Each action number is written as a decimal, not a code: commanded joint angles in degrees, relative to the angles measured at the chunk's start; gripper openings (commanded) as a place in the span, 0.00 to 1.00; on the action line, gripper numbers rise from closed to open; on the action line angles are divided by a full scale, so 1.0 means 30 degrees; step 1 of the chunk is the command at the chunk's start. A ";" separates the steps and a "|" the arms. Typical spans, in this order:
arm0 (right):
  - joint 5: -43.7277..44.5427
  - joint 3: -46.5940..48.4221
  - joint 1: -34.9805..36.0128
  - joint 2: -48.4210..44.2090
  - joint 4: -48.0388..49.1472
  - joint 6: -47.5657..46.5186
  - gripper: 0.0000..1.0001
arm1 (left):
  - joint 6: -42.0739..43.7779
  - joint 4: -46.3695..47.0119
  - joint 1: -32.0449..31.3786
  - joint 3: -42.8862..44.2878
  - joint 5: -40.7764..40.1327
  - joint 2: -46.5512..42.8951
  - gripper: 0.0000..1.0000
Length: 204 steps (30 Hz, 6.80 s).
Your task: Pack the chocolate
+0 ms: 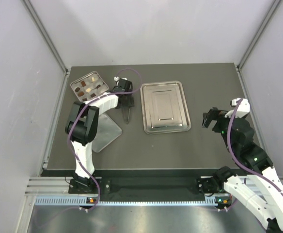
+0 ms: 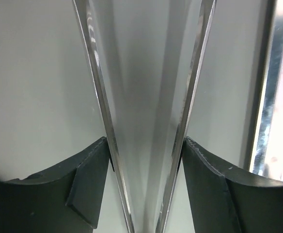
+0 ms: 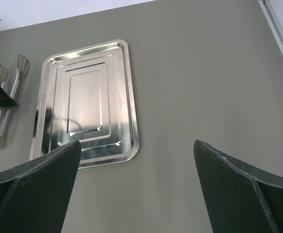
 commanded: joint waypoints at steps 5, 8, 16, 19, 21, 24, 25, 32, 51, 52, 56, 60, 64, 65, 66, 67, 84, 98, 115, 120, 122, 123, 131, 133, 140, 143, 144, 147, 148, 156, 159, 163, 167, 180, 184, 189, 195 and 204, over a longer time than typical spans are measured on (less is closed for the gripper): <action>0.0088 0.0068 -0.0034 0.0194 0.1003 0.0012 1.00 | -0.0078 -0.0569 -0.0291 0.1842 0.0122 -0.0415 0.76; 0.0116 0.0098 -0.0063 -0.0010 0.0887 0.0129 1.00 | 0.0156 -0.0862 -0.0437 0.1989 0.0181 -0.1000 0.91; -0.0351 0.0595 -0.0005 -0.0245 0.0097 0.0891 1.00 | 0.0098 -0.2501 -0.0467 0.1785 0.0532 -0.2903 0.95; -0.0820 0.0830 -0.0034 -0.0245 -0.0255 0.1125 1.00 | 0.0244 -0.3087 -0.0496 0.1258 0.0708 -0.4250 0.96; -0.1142 0.0859 -0.0034 -0.0216 -0.0519 0.1243 1.00 | 0.0449 -0.3148 -0.0525 0.0498 0.1609 -0.5592 0.96; -0.1784 0.1034 -0.0034 0.0018 -0.1309 0.1594 1.00 | 0.0683 -0.3177 -0.0584 -0.0729 0.3630 -0.7700 0.96; -0.2020 0.1035 -0.0034 0.0048 -0.1456 0.1769 1.00 | 0.0742 -0.3206 -0.0584 -0.1054 0.4073 -0.8291 0.96; -0.3837 0.0657 -0.0034 -0.0156 -0.2101 0.2268 1.00 | 0.1270 -0.5338 -0.0613 -0.3808 0.4489 -1.3999 0.98; -0.6708 -0.0721 -0.0005 0.2801 0.0677 0.3382 1.00 | -0.0808 -0.3210 -0.0613 -0.9876 0.1148 -1.7849 0.92; -0.6884 -0.0896 -0.0005 0.3034 0.1174 0.3440 1.00 | -0.0926 -0.2888 -0.0613 -0.9876 0.1119 -1.7615 0.90; -0.7178 -0.1046 -0.0005 0.4117 0.2554 0.3383 1.00 | -0.1278 -0.2124 -0.0584 -0.9409 0.0184 -1.5654 0.87; -0.7383 -0.0578 -0.0005 0.5348 0.3492 0.3383 1.00 | -0.1689 -0.2063 -0.0467 -0.8911 -0.1194 -1.3809 0.82; -0.7237 0.1351 -0.0034 0.7511 0.3203 0.2769 1.00 | -0.2478 -0.1803 -0.0174 -0.8586 -0.2483 -1.1381 0.79; -0.7121 0.1532 -0.0005 0.7780 0.3200 0.2680 1.00 | -0.3234 -0.1627 -0.0087 -0.8529 -0.2572 -1.0938 0.77; -0.7033 0.1649 -0.0005 0.8043 0.3229 0.2534 1.00 | -0.3677 -0.1480 -0.0086 -0.8499 -0.2573 -1.0556 0.76; -0.7032 0.1738 -0.0005 0.8423 0.3462 0.2474 1.00 | -0.4116 -0.0811 -0.0086 -0.8615 -0.2340 -0.9973 0.75; -0.8146 -0.1952 0.0053 0.5266 0.5633 0.2035 0.99 | -0.5585 0.0135 0.0002 -0.9058 -0.4388 -0.7155 0.59; -0.8438 -0.2129 0.0054 0.3798 0.5046 0.2502 0.99 | -0.4971 -0.0277 -0.0027 -0.8647 -0.4067 -0.6627 0.35; -1.1687 -0.1571 0.0405 0.5379 0.7620 0.3703 1.00 | -0.3565 -0.1800 -0.0027 -0.7650 -0.0444 -1.1280 0.00; -1.3822 -0.1163 0.0493 0.6549 0.9554 0.3968 1.00 | -0.2921 -0.3379 -0.0027 -0.6159 0.2753 -1.4124 0.00; -1.4936 -0.0696 0.0493 0.7424 1.1514 0.3356 1.00 | -0.2134 -0.4259 -0.0027 -0.5192 0.5115 -1.4971 0.00; -1.6015 -0.0519 0.0464 0.7837 1.2188 0.2918 1.00 | -0.1867 -0.4522 -0.0027 -0.4870 0.5828 -1.5208 0.00; -1.9716 0.0307 0.0493 1.0799 1.8542 -0.3934 0.97 | -0.1395 -0.4554 -0.0056 -0.4543 1.4882 -1.7260 0.00; -2.0358 -0.0047 0.0493 1.1149 2.1268 -0.5725 0.97 | -0.1454 -0.4554 -0.0057 -0.4893 1.7079 -1.7349 0.00; -2.7058 0.1765 0.0493 1.3229 1.9582 -1.2284 0.95 | -0.0109 -0.5784 -0.0057 -0.5042 1.8663 -1.7643 0.00; -2.8880 0.2875 0.0493 1.3991 1.7093 -1.5098 0.95 | 0.0389 -0.6339 -0.0028 -0.4838 1.9810 -1.7262 0.00; -2.9119 0.3229 0.0493 1.4225 1.6391 -1.6526 0.95 | 0.0507 -0.6574 -0.0056 -0.4779 1.9752 -1.7262 0.00; -2.9736 0.4547 0.0522 1.5133 1.3755 -1.8581 0.95 | 0.0742 -0.6664 -0.0057 -0.4866 1.9722 -1.7232 0.00; -2.9737 0.5276 0.0580 1.5542 1.2529 -1.9142 0.94 | 0.0743 -0.6664 -0.0057 -0.4924 1.9751 -1.7058 0.00; -2.9387 0.7888 0.1575 1.7858 0.7837 -2.3097 0.92 | 0.1181 -0.6897 -0.0086 -0.4545 2.0308 -1.5682 0.00; -2.9444 0.8651 0.1869 1.8503 0.5817 -2.4561 0.89 | 0.1445 -0.7220 -0.0086 -0.4281 2.0221 -1.5271 0.00; -2.8800 0.9120 0.2250 1.9264 0.4170 -2.5854 0.87 | 0.1475 -0.7074 -0.0086 -0.3959 2.0191 -1.4919 0.00; -2.7984 0.9414 0.2776 1.9676 0.3553 -2.6382 0.77 | 0.1709 -0.7395 -0.0057 -0.3345 2.0133 -1.4480 0.00; -2.6193 0.9502 0.3599 1.9386 0.3932 -2.4542 0.00 | 0.0833 -0.8098 -0.0028 0.0514 1.6456 -1.2958 0.03; -2.6656 0.8887 0.2926 1.8856 0.6411 -2.0519 0.00 | 0.1303 -1.0907 0.0381 0.4910 0.9164 -1.1201 0.26; -2.5665 1.0953 0.1756 2.0781 1.2603 -1.2740 0.00 | 0.1062 -1.1054 0.3156 0.7989 0.6865 -1.0320 0.51; -2.3559 1.4391 0.1020 2.3277 1.2427 -0.7902 0.00 | 0.1099 -0.9045 0.4659 0.6476 0.5631 -1.1751 0.69; -2.2033 1.3458 0.0845 2.3457 1.4830 -0.4355 0.00 | -0.1365 -0.5640 0.6708 0.4420 0.4545 -1.2048 0.70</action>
